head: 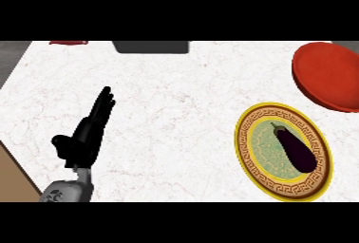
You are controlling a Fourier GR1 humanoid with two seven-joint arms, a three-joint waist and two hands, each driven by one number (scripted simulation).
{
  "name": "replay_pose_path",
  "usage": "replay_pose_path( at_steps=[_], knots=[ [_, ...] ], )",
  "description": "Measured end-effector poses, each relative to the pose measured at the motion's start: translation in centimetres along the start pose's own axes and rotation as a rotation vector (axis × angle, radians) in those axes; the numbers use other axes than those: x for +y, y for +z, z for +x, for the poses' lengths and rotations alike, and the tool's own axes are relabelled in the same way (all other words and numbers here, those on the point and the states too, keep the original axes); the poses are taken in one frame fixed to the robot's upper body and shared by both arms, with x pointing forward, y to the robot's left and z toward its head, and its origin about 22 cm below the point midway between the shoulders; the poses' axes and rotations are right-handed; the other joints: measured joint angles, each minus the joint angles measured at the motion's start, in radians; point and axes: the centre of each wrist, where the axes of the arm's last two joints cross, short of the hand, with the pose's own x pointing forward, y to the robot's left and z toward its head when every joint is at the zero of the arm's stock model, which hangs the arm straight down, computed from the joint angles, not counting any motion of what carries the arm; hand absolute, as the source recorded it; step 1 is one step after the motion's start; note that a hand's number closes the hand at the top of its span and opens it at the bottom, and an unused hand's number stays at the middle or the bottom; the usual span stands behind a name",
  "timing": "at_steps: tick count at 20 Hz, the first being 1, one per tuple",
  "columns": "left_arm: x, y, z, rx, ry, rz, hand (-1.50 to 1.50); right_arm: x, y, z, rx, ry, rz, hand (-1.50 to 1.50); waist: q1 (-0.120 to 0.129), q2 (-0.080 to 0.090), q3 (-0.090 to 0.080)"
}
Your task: Pick the croissant from the plate and place it in the bowl
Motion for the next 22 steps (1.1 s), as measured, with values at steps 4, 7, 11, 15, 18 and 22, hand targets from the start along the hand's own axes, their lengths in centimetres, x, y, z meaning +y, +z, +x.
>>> replay_pose_path(
  at_steps=[4, 7, 11, 15, 18, 22],
  knots=[
    [0.0, -0.7, 0.4, -0.008, 0.002, -0.016, 0.00, -1.1, -0.1, 0.0, 0.026, 0.041, -0.014, 1.50, 0.020, 0.005, 0.000],
    [-0.8, -0.8, 0.7, -0.015, -0.002, -0.030, 0.00, -1.6, -0.2, -0.6, 0.048, 0.106, -0.027, 1.50, 0.039, 0.008, 0.000],
    [-1.7, -1.4, 1.0, -0.025, -0.005, -0.055, 0.00, -1.1, -0.7, -2.4, 0.057, 0.213, -0.027, 1.50, 0.063, 0.015, 0.001],
    [-2.0, -2.0, 1.6, -0.031, -0.005, -0.074, 0.00, -0.2, -1.3, -4.9, 0.081, 0.261, -0.031, 1.50, 0.080, 0.019, 0.001],
    [-1.9, -2.1, 1.2, -0.032, -0.008, -0.078, 0.00, 0.5, -2.5, -6.7, 0.095, 0.272, -0.032, 1.50, 0.083, 0.020, 0.000],
    [-2.4, -2.5, 1.8, -0.036, 0.001, -0.087, 0.00, 1.7, -3.4, -9.2, 0.120, 0.298, -0.022, 1.50, 0.088, 0.022, 0.001]
  ],
)
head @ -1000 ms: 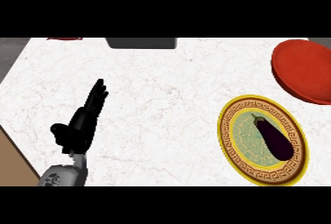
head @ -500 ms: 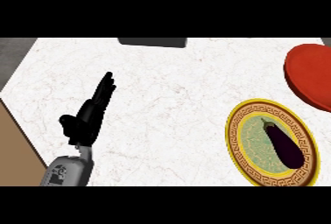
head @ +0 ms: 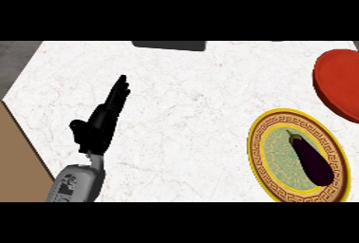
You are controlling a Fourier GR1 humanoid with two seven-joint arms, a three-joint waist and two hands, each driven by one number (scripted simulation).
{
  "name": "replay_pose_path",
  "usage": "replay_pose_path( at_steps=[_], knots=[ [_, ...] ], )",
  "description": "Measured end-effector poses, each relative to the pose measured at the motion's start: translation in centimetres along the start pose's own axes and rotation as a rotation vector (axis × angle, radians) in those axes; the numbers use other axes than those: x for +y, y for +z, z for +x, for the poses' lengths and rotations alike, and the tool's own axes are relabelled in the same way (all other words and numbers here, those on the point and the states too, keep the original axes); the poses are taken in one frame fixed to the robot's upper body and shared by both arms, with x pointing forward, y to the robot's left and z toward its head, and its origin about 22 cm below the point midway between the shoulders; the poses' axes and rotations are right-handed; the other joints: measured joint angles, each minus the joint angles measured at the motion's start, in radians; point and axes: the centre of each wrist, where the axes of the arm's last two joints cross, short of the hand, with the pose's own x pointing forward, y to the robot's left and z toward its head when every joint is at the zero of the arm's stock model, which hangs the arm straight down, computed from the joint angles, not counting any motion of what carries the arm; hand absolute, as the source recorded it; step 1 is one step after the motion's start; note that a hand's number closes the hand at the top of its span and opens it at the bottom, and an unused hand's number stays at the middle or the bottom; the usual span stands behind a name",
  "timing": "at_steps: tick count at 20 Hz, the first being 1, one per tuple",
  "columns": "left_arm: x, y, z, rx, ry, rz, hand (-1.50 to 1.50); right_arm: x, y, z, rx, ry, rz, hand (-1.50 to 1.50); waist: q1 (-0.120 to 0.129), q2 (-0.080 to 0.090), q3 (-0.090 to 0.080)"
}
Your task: Pick the croissant from the plate and place it in the bowl
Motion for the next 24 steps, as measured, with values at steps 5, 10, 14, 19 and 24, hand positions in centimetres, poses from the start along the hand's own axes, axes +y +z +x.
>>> replay_pose_path(
  at_steps=[5, 10, 14, 19, 24],
  knots=[
    [-0.3, -0.2, 0.3, -0.003, 0.002, -0.008, 0.00, 2.4, -1.5, -1.9, 0.043, 0.020, 0.043, 1.50, 0.008, 0.004, 0.001],
    [-0.7, -0.3, 0.4, -0.010, 0.006, -0.014, 0.00, 4.7, -1.6, -3.3, 0.119, -0.013, 0.144, -1.50, 0.017, 0.010, 0.002],
    [-0.6, 0.0, 0.1, -0.006, 0.000, -0.015, 0.00, 6.0, -1.7, -3.8, 0.136, -0.044, 0.219, -1.50, 0.017, 0.012, 0.003],
    [-0.2, 0.1, 0.0, -0.006, -0.002, -0.008, 0.00, 6.8, -2.6, -4.0, 0.111, -0.124, 0.186, -1.50, 0.014, 0.011, 0.005],
    [-0.2, 0.2, 0.0, -0.005, 0.002, 0.003, 0.00, 6.2, -3.5, -3.9, 0.089, -0.221, 0.061, -1.50, 0.003, 0.007, 0.005]
  ],
)
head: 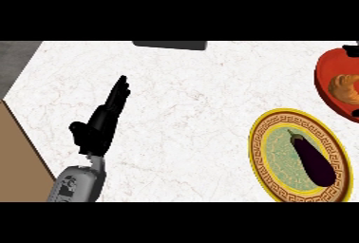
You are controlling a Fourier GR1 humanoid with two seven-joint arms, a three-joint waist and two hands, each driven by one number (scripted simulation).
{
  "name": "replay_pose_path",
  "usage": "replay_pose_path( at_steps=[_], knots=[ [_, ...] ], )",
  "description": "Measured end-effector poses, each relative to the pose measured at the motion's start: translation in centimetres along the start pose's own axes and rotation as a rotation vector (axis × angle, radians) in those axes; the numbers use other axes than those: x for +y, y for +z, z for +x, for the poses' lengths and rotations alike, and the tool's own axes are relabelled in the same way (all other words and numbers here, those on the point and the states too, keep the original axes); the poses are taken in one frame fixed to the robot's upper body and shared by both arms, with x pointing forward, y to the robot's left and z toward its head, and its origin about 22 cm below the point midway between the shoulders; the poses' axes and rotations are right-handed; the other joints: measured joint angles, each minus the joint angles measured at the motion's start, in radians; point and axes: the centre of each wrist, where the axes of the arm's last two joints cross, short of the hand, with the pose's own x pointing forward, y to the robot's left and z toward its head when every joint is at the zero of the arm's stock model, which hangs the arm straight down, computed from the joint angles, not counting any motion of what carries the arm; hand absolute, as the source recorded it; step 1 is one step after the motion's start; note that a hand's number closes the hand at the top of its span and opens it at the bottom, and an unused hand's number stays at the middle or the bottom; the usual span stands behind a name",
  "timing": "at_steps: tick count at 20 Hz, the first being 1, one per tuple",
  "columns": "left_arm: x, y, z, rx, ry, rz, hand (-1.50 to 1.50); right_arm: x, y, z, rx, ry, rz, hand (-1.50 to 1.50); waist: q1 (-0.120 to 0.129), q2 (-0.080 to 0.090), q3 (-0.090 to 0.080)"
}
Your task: Pick the croissant from the plate and place it in the bowl
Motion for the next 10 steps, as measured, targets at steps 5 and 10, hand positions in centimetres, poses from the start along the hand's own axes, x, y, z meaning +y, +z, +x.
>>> replay_pose_path(
  at_steps=[5, 10],
  knots=[
    [0.2, 0.0, 0.0, 0.000, -0.004, 0.006, 0.00, -1.9, 0.3, 0.5, 0.030, -0.097, -0.074, -1.50, -0.007, 0.001, -0.001],
    [0.1, -0.1, 0.0, 0.000, -0.001, 0.004, 0.00, -3.0, 1.0, 0.7, 0.076, -0.181, -0.094, -1.50, -0.009, 0.005, 0.000]
  ],
)
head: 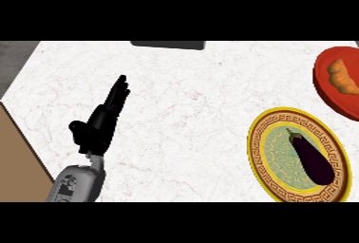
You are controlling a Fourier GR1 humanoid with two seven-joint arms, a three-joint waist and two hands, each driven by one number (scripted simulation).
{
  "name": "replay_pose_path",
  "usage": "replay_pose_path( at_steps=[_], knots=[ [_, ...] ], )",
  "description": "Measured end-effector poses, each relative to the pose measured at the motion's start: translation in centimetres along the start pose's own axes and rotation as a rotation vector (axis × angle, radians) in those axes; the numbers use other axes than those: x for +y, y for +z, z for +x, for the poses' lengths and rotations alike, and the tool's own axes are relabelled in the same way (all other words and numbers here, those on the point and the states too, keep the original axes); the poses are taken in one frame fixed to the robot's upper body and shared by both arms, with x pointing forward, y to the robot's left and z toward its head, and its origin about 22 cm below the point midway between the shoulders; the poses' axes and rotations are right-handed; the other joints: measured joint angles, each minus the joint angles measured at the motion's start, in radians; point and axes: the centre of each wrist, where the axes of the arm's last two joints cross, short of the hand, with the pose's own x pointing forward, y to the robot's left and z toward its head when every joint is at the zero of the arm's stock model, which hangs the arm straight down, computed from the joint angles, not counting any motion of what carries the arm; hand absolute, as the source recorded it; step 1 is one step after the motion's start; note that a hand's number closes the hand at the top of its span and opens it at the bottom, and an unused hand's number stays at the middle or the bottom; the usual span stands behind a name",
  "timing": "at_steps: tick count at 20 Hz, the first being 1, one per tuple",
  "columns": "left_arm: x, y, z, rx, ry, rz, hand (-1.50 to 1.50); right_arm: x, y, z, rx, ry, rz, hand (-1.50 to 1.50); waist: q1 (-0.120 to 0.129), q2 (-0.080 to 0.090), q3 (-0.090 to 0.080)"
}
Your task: Pick the croissant from the plate and place it in the bowl
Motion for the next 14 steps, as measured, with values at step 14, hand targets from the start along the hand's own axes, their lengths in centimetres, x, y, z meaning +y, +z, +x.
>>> replay_pose_path(
  at_steps=[14],
  knots=[
    [0.25, -0.05, 0.21, -0.009, 0.006, 0.010, 0.00, -0.96, 0.61, 0.89, 0.073, -0.135, 0.034, -1.50, -0.002, 0.007, 0.007]
  ],
)
